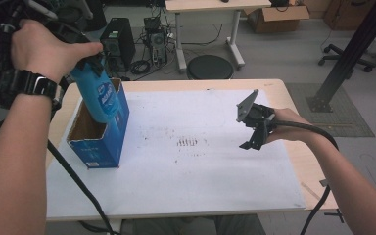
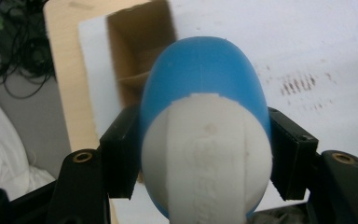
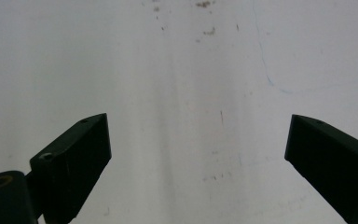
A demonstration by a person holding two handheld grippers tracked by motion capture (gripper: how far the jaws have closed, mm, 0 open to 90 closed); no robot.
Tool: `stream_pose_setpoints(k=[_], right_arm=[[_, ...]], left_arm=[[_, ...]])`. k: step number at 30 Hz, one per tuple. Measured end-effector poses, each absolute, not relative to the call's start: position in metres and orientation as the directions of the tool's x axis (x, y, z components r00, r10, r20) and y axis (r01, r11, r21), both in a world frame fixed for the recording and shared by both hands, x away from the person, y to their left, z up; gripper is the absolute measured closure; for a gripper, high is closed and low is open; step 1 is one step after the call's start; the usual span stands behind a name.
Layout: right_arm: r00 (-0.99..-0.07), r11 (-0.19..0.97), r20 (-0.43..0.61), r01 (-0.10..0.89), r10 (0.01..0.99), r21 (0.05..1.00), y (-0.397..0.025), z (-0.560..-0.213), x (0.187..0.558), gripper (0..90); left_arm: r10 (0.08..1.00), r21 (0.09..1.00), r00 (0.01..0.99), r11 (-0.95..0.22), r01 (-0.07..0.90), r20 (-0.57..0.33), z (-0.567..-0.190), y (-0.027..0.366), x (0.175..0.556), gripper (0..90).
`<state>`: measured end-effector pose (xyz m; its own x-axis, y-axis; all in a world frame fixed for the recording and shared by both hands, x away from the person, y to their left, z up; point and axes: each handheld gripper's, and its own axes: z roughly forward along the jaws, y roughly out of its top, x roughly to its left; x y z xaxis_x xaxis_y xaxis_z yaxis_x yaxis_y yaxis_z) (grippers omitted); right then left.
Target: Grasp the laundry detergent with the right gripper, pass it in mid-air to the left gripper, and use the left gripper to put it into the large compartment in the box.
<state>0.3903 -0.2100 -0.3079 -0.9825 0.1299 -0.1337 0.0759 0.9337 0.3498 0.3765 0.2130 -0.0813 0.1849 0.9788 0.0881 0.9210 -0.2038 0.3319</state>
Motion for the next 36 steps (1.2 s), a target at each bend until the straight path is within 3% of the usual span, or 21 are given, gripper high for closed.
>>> stream_pose_setpoints(k=[5, 16, 36], right_arm=[[-0.98, 0.94, -0.136, 0.097, 0.148, 0.328, -0.226, -0.306, 0.392, 6.8], [-0.975, 0.941, -0.137, 0.126, 0.176, 0.314, -0.245, -0.303, 0.393, 6.8], [-0.977, 0.944, -0.13, 0.122, 0.168, 0.305, -0.25, -0.308, 0.391, 6.9]], left_arm=[[0.991, 0.337, 0.094, -0.119, 0.934, 0.091, -0.085, 0.237, 0.38, 38.2], [0.996, 0.327, 0.029, -0.056, 0.943, 0.087, -0.11, 0.257, 0.388, 38.2], [0.996, 0.247, 0.043, -0.062, 0.967, 0.081, -0.194, 0.264, 0.403, 38.2]])
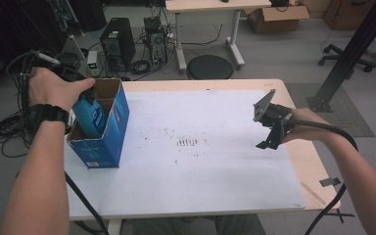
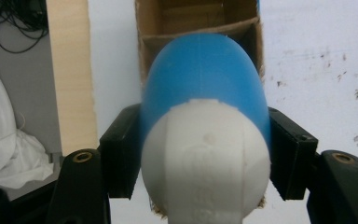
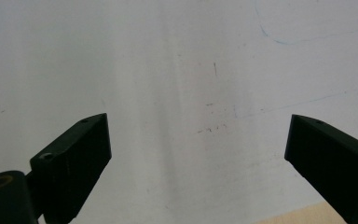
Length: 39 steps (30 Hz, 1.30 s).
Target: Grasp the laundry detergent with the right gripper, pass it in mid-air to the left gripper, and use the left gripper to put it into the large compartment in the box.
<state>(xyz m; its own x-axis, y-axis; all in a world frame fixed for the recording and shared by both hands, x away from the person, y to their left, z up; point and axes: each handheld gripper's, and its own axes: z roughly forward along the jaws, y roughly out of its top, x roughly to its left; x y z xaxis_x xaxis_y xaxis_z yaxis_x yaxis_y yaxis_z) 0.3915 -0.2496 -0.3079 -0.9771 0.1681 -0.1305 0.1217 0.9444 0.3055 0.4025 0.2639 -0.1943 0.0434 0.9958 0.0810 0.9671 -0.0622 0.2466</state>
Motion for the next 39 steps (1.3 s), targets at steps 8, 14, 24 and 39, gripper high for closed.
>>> stream_pose_setpoints(k=[8, 14, 24, 39], right_arm=[[-0.977, 0.944, -0.126, 0.125, 0.17, 0.306, -0.249, -0.309, 0.392, 6.8], [-0.978, 0.944, -0.123, 0.127, 0.171, 0.306, -0.248, -0.31, 0.392, 6.8], [-0.978, 0.945, -0.123, 0.128, 0.171, 0.3, -0.249, -0.309, 0.392, 6.8], [-0.977, 0.944, -0.119, 0.132, 0.175, 0.304, -0.25, -0.312, 0.392, 6.8]], left_arm=[[0.996, 0.225, 0.047, -0.063, 0.972, 0.074, -0.218, 0.266, 0.404, 38.2], [0.996, 0.213, 0.044, -0.059, 0.975, 0.074, -0.232, 0.267, 0.405, 38.2], [0.995, 0.185, 0.055, -0.07, 0.98, 0.085, -0.257, 0.266, 0.407, 38.2], [0.993, 0.172, 0.059, -0.076, 0.982, 0.102, -0.271, 0.266, 0.407, 38.1]])
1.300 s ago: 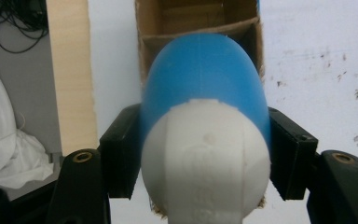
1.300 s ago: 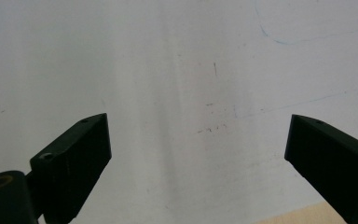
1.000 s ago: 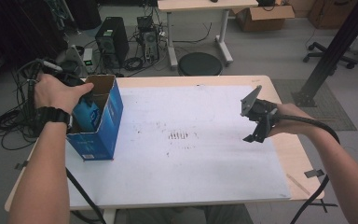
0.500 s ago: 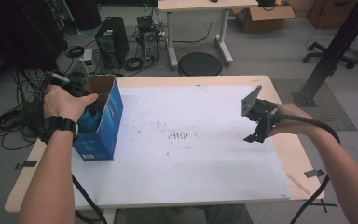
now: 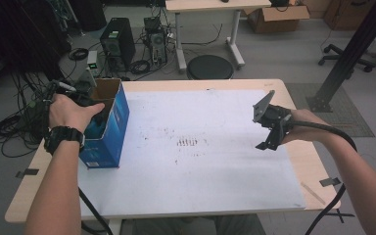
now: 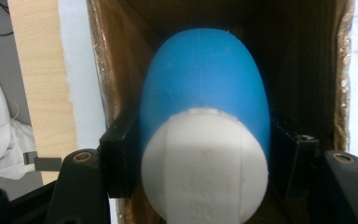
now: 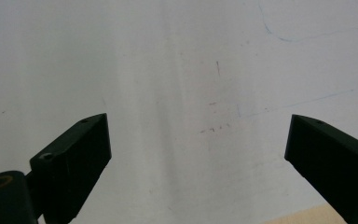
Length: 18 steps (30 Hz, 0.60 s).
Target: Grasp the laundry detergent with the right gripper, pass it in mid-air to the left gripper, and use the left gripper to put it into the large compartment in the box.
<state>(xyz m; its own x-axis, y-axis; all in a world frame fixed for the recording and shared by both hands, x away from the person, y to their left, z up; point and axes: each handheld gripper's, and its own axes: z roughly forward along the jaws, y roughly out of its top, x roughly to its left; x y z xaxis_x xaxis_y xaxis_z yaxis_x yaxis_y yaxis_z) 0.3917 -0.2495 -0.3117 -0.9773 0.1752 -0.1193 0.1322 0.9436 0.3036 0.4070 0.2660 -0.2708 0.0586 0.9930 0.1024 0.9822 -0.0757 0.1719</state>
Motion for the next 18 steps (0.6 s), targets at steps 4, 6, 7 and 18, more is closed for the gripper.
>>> stream_pose_setpoints(k=[4, 6, 7, 18], right_arm=[[-0.977, 0.944, -0.118, 0.135, 0.177, 0.302, -0.2501, -0.3113, 0.3911, 6.8], [-0.977, 0.944, -0.118, 0.134, 0.177, 0.303, -0.2505, -0.3116, 0.3909, 6.9], [-0.977, 0.943, -0.119, 0.136, 0.179, 0.303, -0.2508, -0.3117, 0.3907, 6.9], [-0.977, 0.942, -0.12, 0.134, 0.178, 0.307, -0.2501, -0.3121, 0.3894, 7.1]], left_arm=[[0.993, 0.172, 0.059, -0.076, 0.982, 0.101, -0.2732, 0.2659, 0.4067, 38.1], [0.993, 0.174, 0.061, -0.079, 0.982, 0.102, -0.2733, 0.2659, 0.4066, 38.1], [0.993, 0.175, 0.059, -0.076, 0.982, 0.102, -0.2733, 0.2657, 0.4065, 38.1], [0.994, 0.172, 0.056, -0.072, 0.982, 0.099, -0.2741, 0.2659, 0.406, 37.8]])
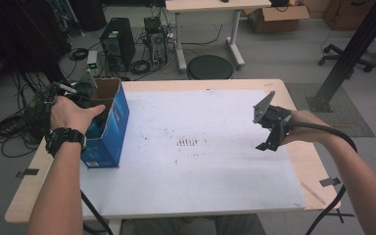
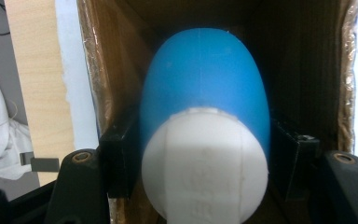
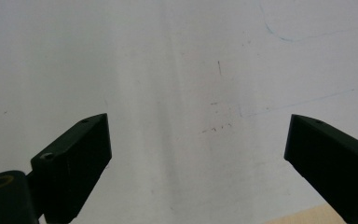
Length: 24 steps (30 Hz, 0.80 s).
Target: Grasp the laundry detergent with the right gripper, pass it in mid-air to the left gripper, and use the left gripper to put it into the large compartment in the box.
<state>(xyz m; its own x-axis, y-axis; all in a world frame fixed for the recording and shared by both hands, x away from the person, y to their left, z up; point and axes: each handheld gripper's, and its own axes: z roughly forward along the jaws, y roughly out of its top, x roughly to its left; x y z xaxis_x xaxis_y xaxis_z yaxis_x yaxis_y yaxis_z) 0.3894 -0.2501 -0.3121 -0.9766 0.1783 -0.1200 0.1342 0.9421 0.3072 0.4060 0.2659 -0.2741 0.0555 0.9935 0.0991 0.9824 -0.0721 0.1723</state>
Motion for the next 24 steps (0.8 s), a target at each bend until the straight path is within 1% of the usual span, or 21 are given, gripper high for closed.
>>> stream_pose_setpoints(k=[4, 7, 11, 12, 13, 18, 20, 24], right_arm=[[-0.976, 0.942, -0.124, 0.134, 0.18, 0.308, -0.251, -0.311, 0.389, 7.1], [-0.975, 0.942, -0.124, 0.137, 0.183, 0.307, -0.253, -0.311, 0.388, 7.3], [-0.974, 0.94, -0.125, 0.14, 0.187, 0.311, -0.255, -0.31, 0.388, 7.3], [-0.974, 0.939, -0.126, 0.141, 0.188, 0.312, -0.256, -0.31, 0.388, 7.3], [-0.974, 0.939, -0.124, 0.143, 0.19, 0.313, -0.257, -0.31, 0.387, 7.3], [-0.973, 0.937, -0.124, 0.145, 0.193, 0.316, -0.259, -0.308, 0.387, 7.3], [-0.974, 0.936, -0.123, 0.144, 0.192, 0.321, -0.26, -0.307, 0.387, 7.3], [-0.975, 0.936, -0.119, 0.143, 0.19, 0.322, -0.259, -0.305, 0.387, 7.2]], left_arm=[[0.993, 0.169, 0.057, -0.074, 0.983, 0.102, -0.274, 0.265, 0.406, 37.7], [0.995, 0.17, 0.055, -0.069, 0.983, 0.085, -0.274, 0.264, 0.407, 37.5], [0.994, 0.161, 0.057, -0.071, 0.984, 0.092, -0.272, 0.262, 0.408, 36.9], [0.994, 0.164, 0.053, -0.068, 0.984, 0.097, -0.272, 0.262, 0.408, 36.1], [0.994, 0.163, 0.051, -0.067, 0.984, 0.098, -0.271, 0.262, 0.408, 32.1], [0.993, 0.165, 0.053, -0.07, 0.984, 0.106, -0.265, 0.261, 0.406, 30.8], [0.992, 0.168, 0.054, -0.073, 0.983, 0.117, -0.258, 0.261, 0.405, 26.7], [0.991, 0.174, 0.069, -0.088, 0.981, 0.115, -0.249, 0.26, 0.403, 23.5]])
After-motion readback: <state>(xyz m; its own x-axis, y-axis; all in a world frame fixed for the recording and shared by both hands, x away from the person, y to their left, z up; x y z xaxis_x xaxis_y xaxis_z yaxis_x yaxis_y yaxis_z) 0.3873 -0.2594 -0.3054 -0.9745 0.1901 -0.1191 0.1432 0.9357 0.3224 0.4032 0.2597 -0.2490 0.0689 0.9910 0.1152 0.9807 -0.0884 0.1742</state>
